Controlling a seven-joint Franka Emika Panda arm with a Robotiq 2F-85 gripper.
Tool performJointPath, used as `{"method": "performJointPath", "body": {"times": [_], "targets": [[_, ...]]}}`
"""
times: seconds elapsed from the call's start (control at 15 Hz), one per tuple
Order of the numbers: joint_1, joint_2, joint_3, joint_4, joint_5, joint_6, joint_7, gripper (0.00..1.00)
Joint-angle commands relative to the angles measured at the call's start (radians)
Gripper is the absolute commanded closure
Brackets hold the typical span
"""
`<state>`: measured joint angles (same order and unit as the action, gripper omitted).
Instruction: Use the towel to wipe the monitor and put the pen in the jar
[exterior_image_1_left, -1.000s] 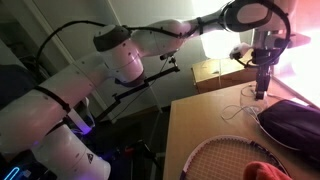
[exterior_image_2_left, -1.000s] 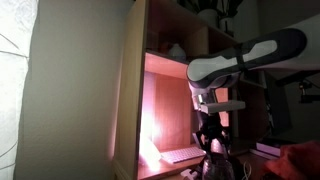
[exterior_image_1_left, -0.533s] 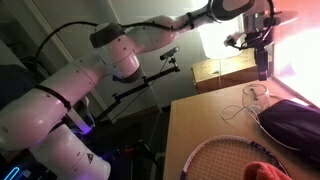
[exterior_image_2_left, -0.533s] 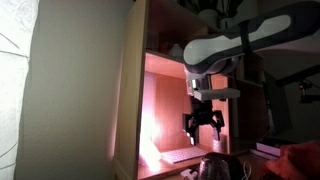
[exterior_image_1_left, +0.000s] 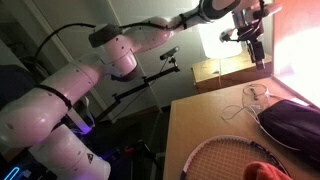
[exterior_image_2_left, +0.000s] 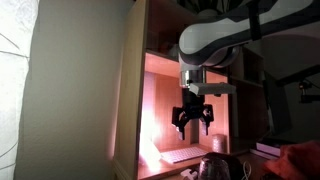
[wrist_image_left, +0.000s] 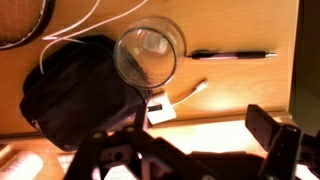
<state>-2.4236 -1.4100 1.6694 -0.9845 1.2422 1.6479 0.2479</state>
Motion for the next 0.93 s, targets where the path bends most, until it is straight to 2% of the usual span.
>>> {"method": "performJointPath", "body": {"times": [0.0, 0.4, 0.87], "targets": [[0.027, 0.005, -0.004, 0.013, -0.006, 0.050, -0.140, 0.00], [0.038, -0.011, -0.002, 0.033, -0.065, 0.025, -0.420, 0.00], [0.059, -0.067, -0.014, 0.011, -0.305, 0.040, -0.565, 0.00]]}}
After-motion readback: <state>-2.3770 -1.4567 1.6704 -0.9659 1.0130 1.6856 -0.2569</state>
